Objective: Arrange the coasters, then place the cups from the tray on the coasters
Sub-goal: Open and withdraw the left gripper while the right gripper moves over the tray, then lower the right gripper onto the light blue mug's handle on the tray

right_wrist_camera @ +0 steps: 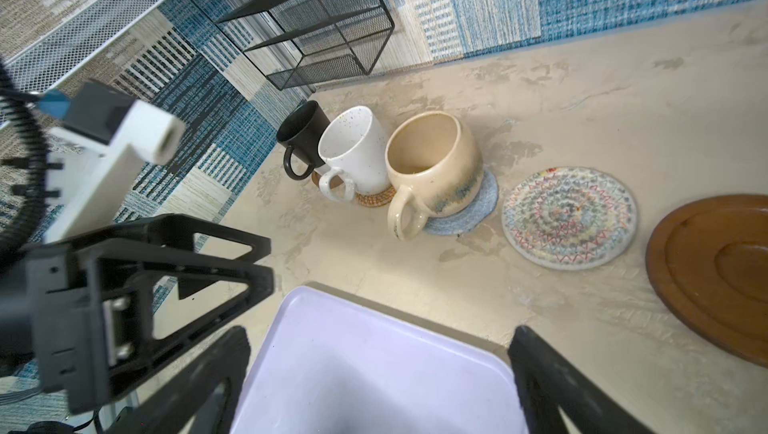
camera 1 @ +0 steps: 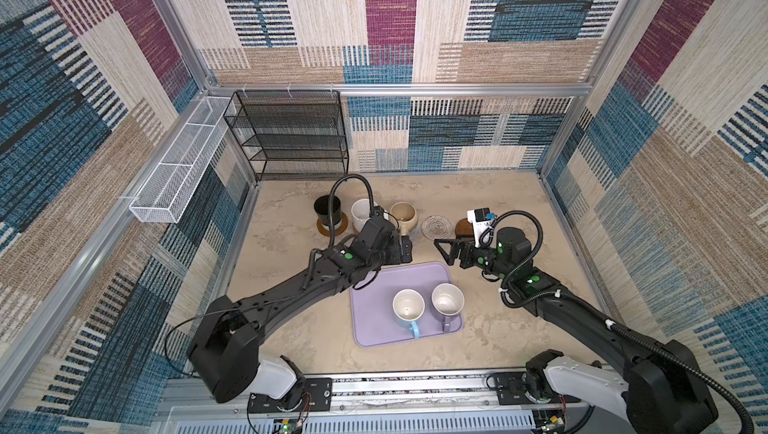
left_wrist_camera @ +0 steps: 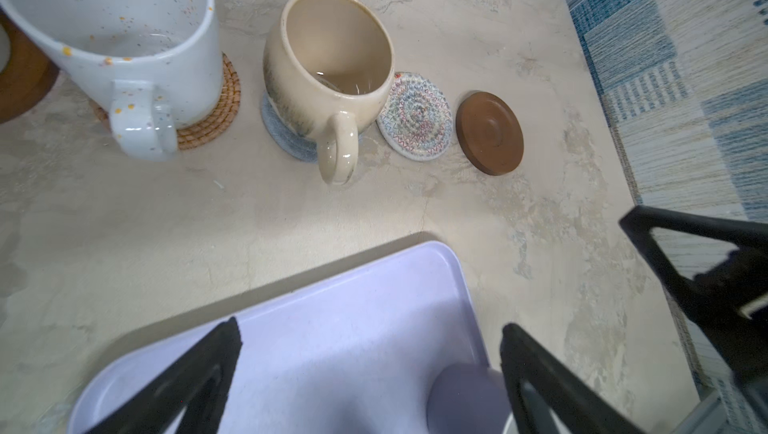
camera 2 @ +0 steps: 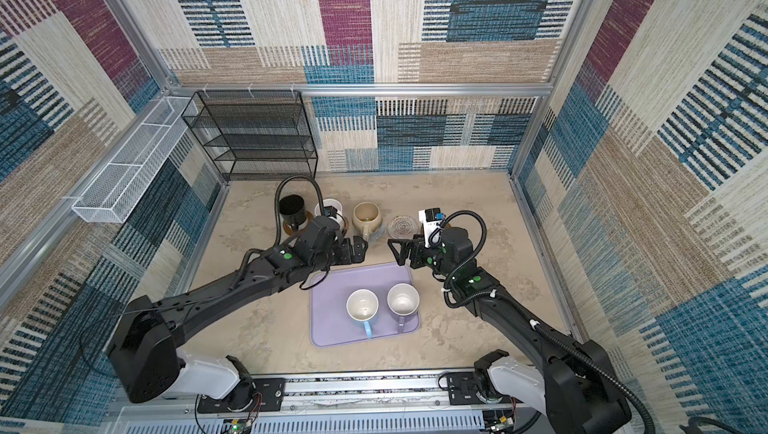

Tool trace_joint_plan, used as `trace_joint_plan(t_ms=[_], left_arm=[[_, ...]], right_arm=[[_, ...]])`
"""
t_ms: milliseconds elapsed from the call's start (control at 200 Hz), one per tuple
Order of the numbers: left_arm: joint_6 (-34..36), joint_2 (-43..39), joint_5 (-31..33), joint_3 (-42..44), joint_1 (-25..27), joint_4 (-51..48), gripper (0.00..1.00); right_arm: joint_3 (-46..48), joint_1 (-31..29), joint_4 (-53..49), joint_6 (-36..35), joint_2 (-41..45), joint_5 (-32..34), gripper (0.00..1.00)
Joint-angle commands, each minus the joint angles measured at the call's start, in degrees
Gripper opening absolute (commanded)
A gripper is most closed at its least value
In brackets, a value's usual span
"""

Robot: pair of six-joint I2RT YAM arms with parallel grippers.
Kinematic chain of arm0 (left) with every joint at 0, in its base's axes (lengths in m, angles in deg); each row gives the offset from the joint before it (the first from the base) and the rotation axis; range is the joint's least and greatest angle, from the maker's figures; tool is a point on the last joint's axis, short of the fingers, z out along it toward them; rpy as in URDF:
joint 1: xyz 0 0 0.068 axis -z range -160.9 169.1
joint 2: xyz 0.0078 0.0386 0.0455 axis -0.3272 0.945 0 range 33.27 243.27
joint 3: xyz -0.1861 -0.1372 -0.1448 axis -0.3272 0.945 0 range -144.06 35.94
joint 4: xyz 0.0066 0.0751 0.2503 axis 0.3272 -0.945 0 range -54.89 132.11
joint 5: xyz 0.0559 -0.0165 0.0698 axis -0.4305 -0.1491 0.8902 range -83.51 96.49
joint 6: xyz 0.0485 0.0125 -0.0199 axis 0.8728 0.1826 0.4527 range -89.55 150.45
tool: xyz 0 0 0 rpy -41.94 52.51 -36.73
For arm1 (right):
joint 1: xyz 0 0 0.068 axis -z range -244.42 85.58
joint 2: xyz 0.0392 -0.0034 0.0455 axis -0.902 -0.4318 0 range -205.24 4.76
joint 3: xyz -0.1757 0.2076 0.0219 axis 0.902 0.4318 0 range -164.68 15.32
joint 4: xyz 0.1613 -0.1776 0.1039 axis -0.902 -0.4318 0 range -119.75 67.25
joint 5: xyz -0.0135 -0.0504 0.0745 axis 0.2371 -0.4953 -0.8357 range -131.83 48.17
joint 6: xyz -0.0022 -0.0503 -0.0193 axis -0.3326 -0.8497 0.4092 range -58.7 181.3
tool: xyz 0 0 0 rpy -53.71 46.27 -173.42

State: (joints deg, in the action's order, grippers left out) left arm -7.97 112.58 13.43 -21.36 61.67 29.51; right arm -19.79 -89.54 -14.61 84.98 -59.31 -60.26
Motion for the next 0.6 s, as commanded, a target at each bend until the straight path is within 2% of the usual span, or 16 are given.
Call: trace_joint_plan(t_ms=[0, 125, 280, 491, 596], left_arm=[[-1.47, -5.97, -1.53, 5.12, 0.41, 4.02, 1.0], [-1.43, -14.42, -1.66, 12.6, 0.41, 6.66, 1.0], [0.42, -21.38, -1.06, 14.56, 0.41, 2.88, 1.0], [1.69, -24.03, -0.17, 15.74, 0.41, -0.86, 1.0], [1.68, -24.95, -1.71, 16.56, 0.41, -0.5, 0.99]], right_arm=[[-2.21, -3.07, -5.62, 1.82, -0.26, 2.25, 0.99], [-5.76, -8.93, -11.68, 1.02, -0.48, 9.34, 0.99], [-8.19, -13.05, -17.94, 1.76, 0.38, 14.09, 0.97], [-8.84, -18.82, -22.4, 4.11, 1.91, 15.4, 0.92], [-9.01, -22.77, -25.19, 5.85, 2.77, 18.27, 0.9]])
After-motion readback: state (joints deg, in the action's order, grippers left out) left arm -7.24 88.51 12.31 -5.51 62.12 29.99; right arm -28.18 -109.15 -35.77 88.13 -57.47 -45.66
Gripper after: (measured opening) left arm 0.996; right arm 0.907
